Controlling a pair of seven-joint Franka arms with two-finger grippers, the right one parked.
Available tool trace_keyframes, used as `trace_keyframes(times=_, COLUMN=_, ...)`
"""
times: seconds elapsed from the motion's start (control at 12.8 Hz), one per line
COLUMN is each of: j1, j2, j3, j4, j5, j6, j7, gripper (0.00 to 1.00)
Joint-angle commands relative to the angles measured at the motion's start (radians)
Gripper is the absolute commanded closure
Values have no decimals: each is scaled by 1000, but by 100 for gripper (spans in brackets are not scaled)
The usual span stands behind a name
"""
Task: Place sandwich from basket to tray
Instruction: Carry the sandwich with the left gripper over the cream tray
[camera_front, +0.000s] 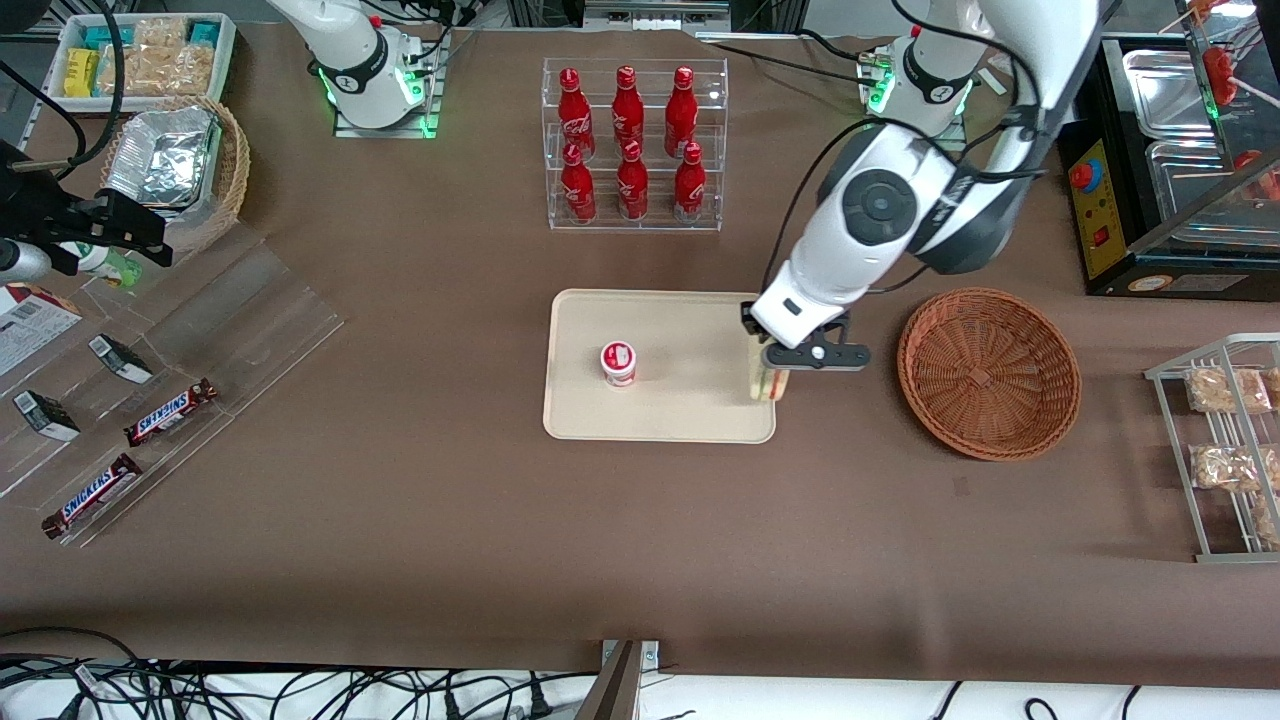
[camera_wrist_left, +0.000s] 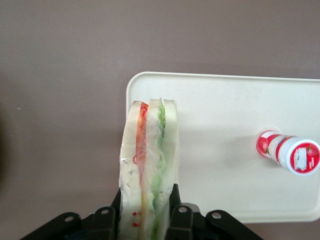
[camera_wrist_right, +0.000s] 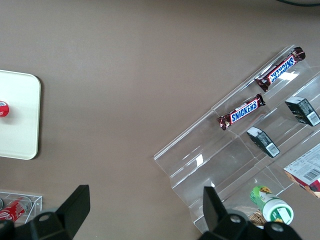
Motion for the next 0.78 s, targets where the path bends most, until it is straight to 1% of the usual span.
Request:
trace_keyframes(times=0.0, j1=-31, j2=-28, j3=1, j4=-118, j5=91, j6=152, j7=-120, gripper=64)
trace_keyframes(times=0.23, j1=-40, j2=-21, j3=-1, j4=-220, j5=273, j6=324, j7=-312, gripper=64)
trace_keyframes(times=0.47, j1=-45, j2=27, j3=-1, j4=-217, j5=440, j6=365, j7=-469, gripper=64)
trace_keyframes(times=0.63, j1=-46, j2=55, j3=-2, j4=-215, j5=577, j6=380, j7=-594, gripper=64)
trace_keyframes(times=0.7, j1=-48, j2=65, j3=-4, j4=-212, j5=634, j6=380, j7=-650, gripper=64)
